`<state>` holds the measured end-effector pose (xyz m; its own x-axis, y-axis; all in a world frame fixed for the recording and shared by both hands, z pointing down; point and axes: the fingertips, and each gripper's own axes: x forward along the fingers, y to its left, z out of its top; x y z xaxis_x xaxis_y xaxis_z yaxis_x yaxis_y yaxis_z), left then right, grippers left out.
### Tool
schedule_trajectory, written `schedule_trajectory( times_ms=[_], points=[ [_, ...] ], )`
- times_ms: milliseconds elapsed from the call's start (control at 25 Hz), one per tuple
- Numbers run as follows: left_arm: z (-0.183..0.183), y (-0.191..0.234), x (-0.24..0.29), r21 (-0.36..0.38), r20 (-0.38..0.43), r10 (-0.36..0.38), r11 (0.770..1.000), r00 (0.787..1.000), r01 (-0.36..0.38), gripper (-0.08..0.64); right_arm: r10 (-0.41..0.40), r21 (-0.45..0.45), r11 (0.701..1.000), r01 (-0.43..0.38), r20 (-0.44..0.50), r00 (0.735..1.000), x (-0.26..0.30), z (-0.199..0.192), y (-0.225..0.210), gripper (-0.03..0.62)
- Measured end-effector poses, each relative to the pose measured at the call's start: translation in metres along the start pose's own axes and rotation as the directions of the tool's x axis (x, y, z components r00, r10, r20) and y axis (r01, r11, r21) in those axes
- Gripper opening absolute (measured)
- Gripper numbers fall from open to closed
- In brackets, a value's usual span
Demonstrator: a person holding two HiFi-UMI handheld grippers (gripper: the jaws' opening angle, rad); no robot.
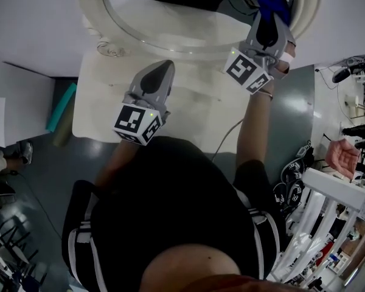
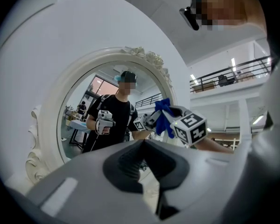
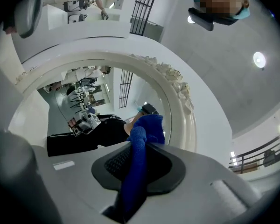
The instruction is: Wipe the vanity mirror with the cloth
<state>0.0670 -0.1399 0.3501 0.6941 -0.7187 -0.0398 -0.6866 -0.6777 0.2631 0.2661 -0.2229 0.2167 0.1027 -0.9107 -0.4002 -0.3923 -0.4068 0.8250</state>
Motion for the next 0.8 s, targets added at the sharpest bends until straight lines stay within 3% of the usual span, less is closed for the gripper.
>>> schedule_trajectory(
  times_ms=[520,800],
  points=[
    [0.000,-0.001,-0.008,-0.030,-0.013,0.005,1.000,1.000,-0.005,0.011,0.083,0.067,0.994,-0.081,-0.025,0.996,-0.033,-0.048,0.064,0.063],
    [-0.019,0.005,-0.017,-0.031,-0.027,0.017,0.999,0.999,-0.018,0.011,0.135,0.076,0.988,-0.134,-0.011,0.991,-0.054,-0.065,0.111,0.063]
  ],
)
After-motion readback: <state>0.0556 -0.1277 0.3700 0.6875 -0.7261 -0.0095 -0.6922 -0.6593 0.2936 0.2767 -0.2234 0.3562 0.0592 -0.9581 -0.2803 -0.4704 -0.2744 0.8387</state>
